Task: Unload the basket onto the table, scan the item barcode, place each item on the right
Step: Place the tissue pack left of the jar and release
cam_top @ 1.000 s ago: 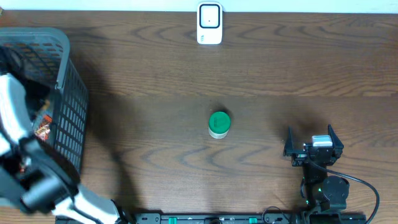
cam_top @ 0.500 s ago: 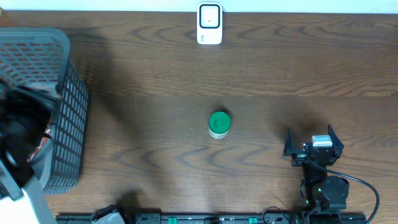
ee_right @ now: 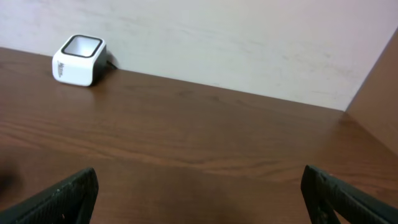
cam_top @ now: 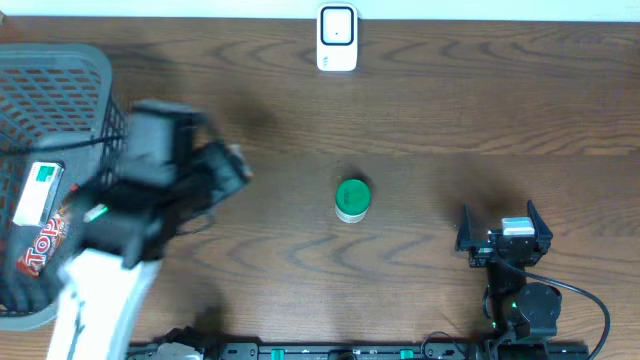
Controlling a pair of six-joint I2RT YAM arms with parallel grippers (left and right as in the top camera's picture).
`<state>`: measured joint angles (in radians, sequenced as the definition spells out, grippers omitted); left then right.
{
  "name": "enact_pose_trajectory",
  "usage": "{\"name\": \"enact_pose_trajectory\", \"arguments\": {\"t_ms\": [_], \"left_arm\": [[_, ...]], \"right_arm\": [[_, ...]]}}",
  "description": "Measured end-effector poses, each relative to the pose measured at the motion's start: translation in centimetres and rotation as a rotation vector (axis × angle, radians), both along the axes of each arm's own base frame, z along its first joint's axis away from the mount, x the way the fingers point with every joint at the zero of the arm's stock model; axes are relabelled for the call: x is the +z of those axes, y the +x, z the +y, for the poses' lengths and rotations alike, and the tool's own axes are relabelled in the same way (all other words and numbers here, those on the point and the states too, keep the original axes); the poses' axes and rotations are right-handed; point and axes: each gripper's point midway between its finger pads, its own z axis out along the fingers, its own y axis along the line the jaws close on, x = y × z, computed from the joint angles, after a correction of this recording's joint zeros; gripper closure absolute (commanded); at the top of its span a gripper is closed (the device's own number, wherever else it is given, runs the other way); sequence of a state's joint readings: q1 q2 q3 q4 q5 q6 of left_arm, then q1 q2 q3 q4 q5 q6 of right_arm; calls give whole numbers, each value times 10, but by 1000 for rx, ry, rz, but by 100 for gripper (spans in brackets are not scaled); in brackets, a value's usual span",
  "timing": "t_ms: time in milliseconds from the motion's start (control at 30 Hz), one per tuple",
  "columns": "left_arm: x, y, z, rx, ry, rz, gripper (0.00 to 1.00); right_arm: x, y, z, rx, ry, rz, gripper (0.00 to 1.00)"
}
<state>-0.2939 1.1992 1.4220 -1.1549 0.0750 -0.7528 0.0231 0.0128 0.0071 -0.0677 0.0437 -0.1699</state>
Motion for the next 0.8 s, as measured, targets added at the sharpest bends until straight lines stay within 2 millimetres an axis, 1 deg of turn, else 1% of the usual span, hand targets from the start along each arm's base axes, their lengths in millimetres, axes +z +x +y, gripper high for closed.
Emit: {"name": "enact_pose_trajectory", "arguments": {"t_ms": [167,300,367,433,467,533,600,633,700,733,800], "left_arm": [[-80,23,-33,-44,133,126,42],[-138,36,-52,-71,219,230,42],[-162,43,-60,-76,246,266,41],[-186,46,-65,-85,272,305,30],[-200,47,-67,-91,288,331,29],[-220,48,-67,-86,309,368,27],[-235,47,-66,-86,330,397,25],[-237,47,-65,-85,334,401,24],[-239,46,-65,-86,337,406,19],[-238,47,-65,-89,338,403,12],[-233,47,-65,-101,339,393,6]], "right_arm": [[0,0,0,0,0,0,1],[0,0,0,0,0,0,1],[0,0,0,0,0,0,1],[0,0,0,0,0,0,1],[0,0,0,0,0,0,1],[0,0,0,0,0,0,1],[0,0,0,0,0,0,1],[0,0,0,0,0,0,1],[0,0,0,0,0,0,1],[0,0,0,0,0,0,1],[0,0,0,0,0,0,1]]}}
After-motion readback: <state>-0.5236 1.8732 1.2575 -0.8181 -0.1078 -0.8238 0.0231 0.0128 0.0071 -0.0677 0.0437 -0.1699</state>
